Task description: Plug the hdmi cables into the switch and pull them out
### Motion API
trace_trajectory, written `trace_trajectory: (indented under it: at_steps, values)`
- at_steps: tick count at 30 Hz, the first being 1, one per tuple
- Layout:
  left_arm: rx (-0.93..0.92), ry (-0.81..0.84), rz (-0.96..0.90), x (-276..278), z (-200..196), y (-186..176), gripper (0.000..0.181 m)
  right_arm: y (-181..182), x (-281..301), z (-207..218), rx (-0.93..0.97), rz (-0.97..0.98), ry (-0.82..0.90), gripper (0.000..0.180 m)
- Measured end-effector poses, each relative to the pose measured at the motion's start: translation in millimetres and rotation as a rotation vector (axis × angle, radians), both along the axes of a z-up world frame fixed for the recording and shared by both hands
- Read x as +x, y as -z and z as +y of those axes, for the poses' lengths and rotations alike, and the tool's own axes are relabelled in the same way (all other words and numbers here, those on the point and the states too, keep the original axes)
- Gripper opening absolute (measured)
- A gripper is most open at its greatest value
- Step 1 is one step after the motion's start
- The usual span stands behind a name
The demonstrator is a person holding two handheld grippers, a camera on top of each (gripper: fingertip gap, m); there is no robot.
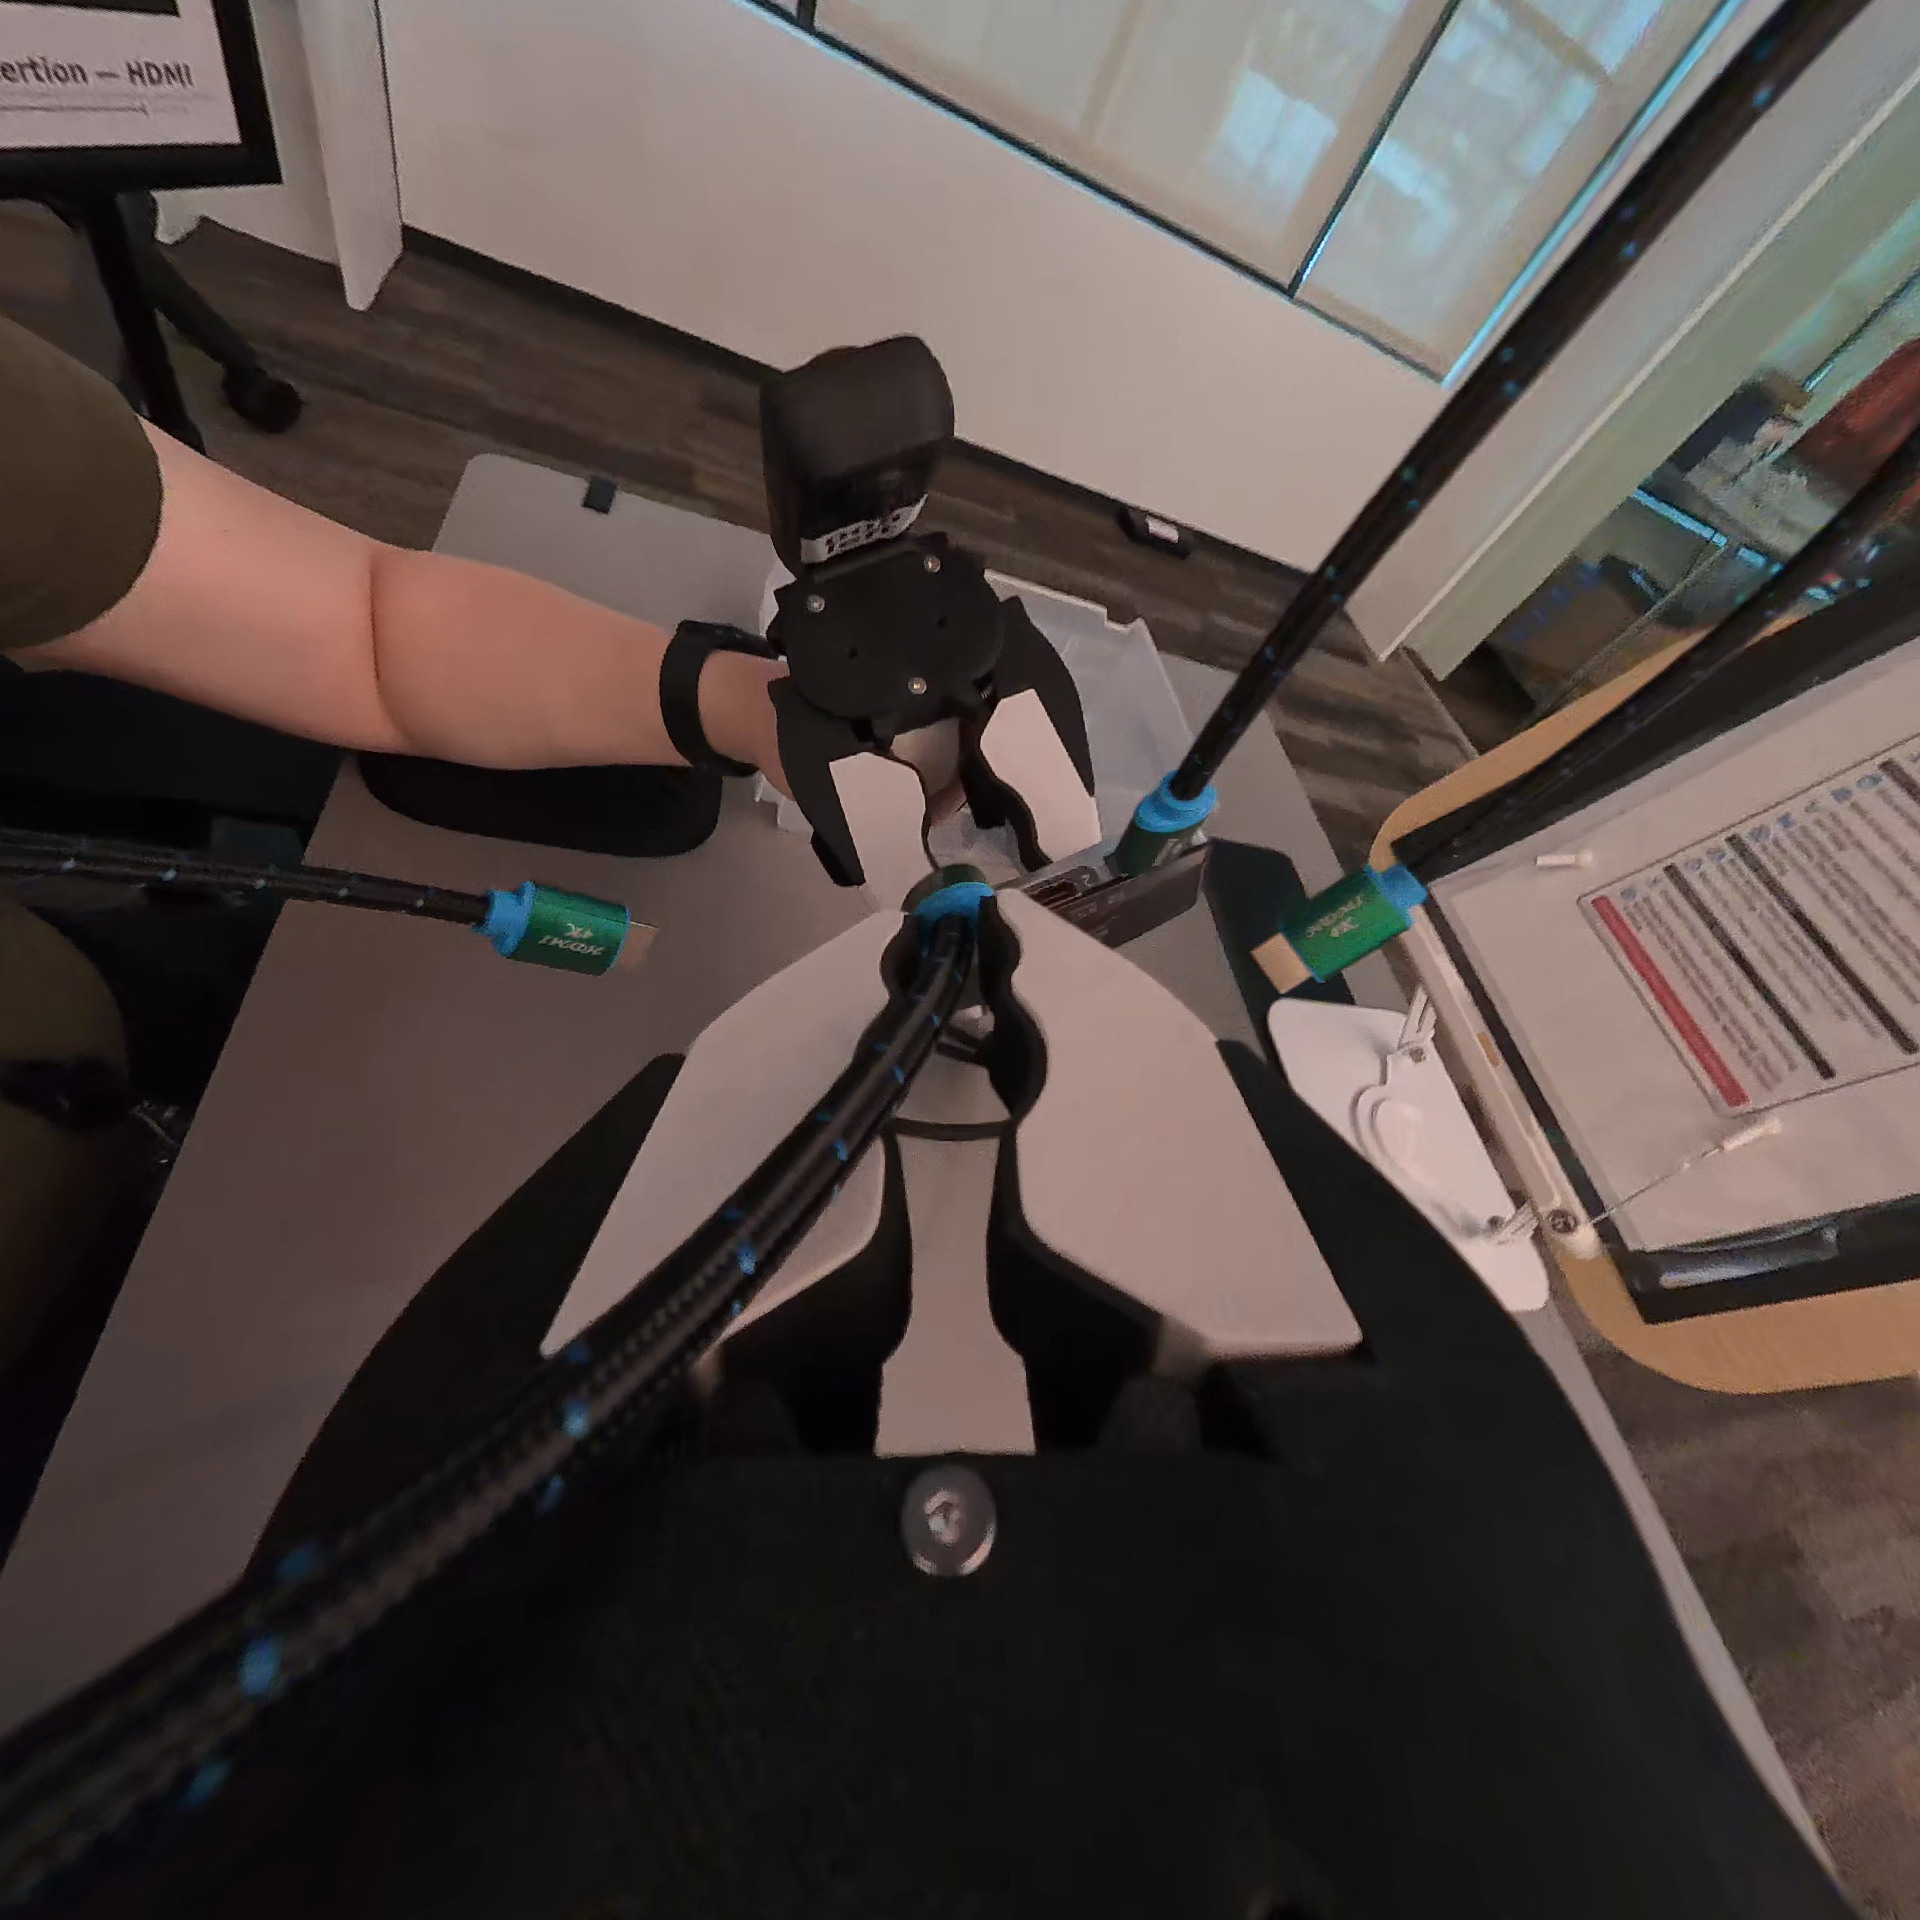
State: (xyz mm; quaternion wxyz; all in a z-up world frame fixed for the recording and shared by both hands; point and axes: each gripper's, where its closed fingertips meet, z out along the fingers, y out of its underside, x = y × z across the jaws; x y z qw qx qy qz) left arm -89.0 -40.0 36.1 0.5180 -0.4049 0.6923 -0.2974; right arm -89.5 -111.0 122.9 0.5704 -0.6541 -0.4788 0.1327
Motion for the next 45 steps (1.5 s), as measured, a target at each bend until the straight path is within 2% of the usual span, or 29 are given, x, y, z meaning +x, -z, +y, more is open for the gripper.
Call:
trace_trajectory:
  at_steps: [1, 9, 21, 24, 29, 33, 39, 45]
  values:
    - [-0.004, 0.002, 0.0, 0, 0, 0, 0.034, 2, 0, 0, -0.019, -0.003, 0.004, 0.011]
    - [0.008, -0.007, -0.003, 1, 2, 1, 0.033, 9, 7, 7, -0.068, -0.015, 0.071, 0.011]
    - [0.012, -0.013, 0.012, 0, 3, 1, 0.033, 6, 8, 4, -0.079, 0.042, 0.017, 0.011]
    - [0.005, -0.012, 0.015, 0, 4, 2, 0.033, 3, 9, 4, -0.108, 0.105, -0.009, 0.011]
    - [0.002, -0.013, 0.024, 0, 4, 3, 0.033, -11, 15, 2, -0.235, 0.364, -0.152, 0.011]
    - [0.003, -0.012, 0.055, 0, 6, 8, 0.033, -5, 26, 6, -0.258, 0.392, -0.217, 0.011]
    - [-0.028, -0.004, 0.239, 0, 7, 40, 0.033, 14, 40, 4, -0.228, 0.302, -0.262, 0.01]
    - [0.027, -0.029, 0.396, 5, 9, 75, 0.031, 10, 58, -5, -0.189, 0.301, -0.239, 0.007]
